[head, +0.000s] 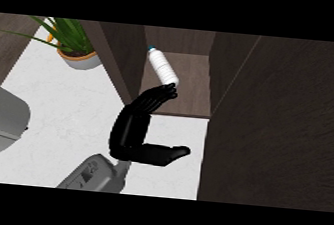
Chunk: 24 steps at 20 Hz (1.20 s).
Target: Pick up the bottled water, place it into the cabinet and close the cabinet
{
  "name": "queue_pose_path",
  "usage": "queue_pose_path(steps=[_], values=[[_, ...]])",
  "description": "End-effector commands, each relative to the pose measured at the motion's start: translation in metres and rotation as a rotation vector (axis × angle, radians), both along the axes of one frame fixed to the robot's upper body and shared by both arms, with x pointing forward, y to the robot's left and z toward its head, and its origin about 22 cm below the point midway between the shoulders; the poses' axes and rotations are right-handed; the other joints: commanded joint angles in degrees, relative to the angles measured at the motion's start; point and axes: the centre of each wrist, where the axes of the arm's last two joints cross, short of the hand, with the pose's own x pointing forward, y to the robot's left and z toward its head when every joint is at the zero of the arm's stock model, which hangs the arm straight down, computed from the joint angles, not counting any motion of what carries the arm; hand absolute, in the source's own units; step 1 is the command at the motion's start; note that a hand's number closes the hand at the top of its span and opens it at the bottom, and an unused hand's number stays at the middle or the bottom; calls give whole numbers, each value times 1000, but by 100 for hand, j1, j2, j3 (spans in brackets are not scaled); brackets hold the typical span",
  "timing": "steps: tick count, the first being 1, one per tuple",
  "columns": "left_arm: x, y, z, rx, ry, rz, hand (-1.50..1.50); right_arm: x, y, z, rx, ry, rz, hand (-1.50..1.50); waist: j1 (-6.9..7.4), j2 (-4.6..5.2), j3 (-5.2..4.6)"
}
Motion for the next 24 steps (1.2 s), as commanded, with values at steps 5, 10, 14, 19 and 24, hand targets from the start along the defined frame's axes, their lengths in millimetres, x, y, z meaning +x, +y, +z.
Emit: queue_pose_path(steps=[5,10,14,19,24], values=[[-38,49,-2,-1,29,-26,150,-5,7,28,-162,4,221,150,66,-16,-4],[-48,65,0,-33,42,47,-150,-9,11,40,-203,-24,420,150,5,-26,-4],[-59,99,8,-23,27,88,-150,-13,19,58,-211,-116,433,150,-3,-44,-9],[-78,135,22,-65,37,135,-150,-18,29,58,-185,-52,559,150,34,-60,-16],[-93,159,21,-108,78,140,-150,-16,43,64,-167,-84,696,150,93,-85,-35]])
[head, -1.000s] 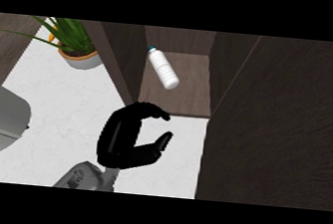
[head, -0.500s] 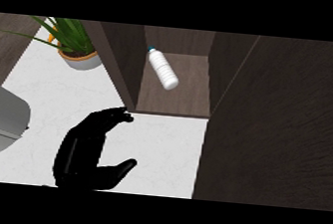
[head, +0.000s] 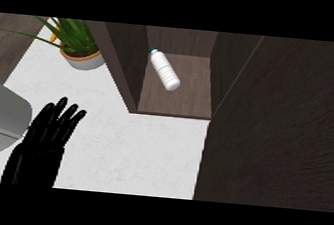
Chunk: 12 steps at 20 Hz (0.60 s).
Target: Pick up the bottled water, place it into the cabinet and close the cabinet
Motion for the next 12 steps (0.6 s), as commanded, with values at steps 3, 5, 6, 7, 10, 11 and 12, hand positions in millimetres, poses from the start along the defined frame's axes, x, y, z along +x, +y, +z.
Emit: queue_pose_path(steps=[3,5,6,7,10,11,12], values=[[-13,26,2,-37,12,21,-150,1,11,54,-166,-211,140,150,81,-8,-32],[-19,39,5,-13,11,27,-150,3,13,51,-180,-213,164,150,168,-33,-41],[-22,39,9,-16,12,4,-150,4,15,51,-161,-221,168,150,209,-36,-40],[-19,44,7,-8,13,25,-150,5,16,51,-173,-215,184,150,227,-1,-56],[-23,57,11,-18,-3,22,-150,1,27,44,-57,-135,132,150,247,41,-56],[-31,64,10,7,21,7,-150,0,30,38,-21,-95,125,150,347,32,-55],[-29,63,10,-12,3,17,-150,-3,33,40,38,-72,125,150,306,55,-56]])
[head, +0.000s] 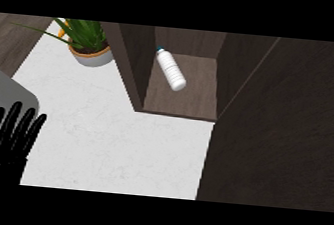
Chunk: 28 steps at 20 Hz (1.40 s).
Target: Pick up the bottled water, place it into the cabinet and close the cabinet
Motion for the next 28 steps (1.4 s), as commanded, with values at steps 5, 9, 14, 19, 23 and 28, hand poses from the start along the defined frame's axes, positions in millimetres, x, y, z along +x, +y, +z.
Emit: queue_pose_path(steps=[5,9,14,19,23,28], values=[[-14,23,5,2,6,-55,-150,-5,33,26,140,-36,129,150,383,99,-5],[-11,26,7,4,-14,-82,-150,1,32,24,69,-46,157,150,551,190,-17],[-10,36,17,14,-40,-123,-150,10,38,16,49,-42,159,150,746,209,-15],[-6,42,19,31,-40,-137,-150,20,36,17,-8,-92,172,150,931,271,-45],[-2,43,24,32,-57,-162,-150,31,31,21,-110,-165,210,150,1131,285,-69],[1,46,27,51,-48,-189,-150,44,26,28,-200,-267,258,150,1264,275,-89]])
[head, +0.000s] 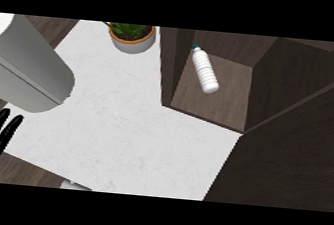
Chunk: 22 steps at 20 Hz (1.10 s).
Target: Pick up the bottled water, place it into the cabinet and close the cabinet
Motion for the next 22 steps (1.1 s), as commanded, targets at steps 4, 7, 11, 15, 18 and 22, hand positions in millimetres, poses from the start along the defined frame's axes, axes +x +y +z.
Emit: queue_pose_path(steps=[4,7,11,15,18,22], values=[[3,9,4,20,-3,-1,-150,3,22,10,-83,-38,176,150,71,-4,-10],[7,11,6,23,-18,5,-150,7,25,13,-117,-63,199,150,1,0,-21],[6,11,4,15,-3,-11,-150,14,27,15,-141,-89,209,150,20,10,-28],[6,12,3,1,0,-8,-150,20,30,15,-116,-79,198,150,11,47,-22],[8,17,5,7,-6,-4,-150,21,33,12,-80,-48,194,150,-25,84,-11],[12,18,10,3,-31,-4,-150,20,37,2,-33,34,266,150,69,180,-2]])
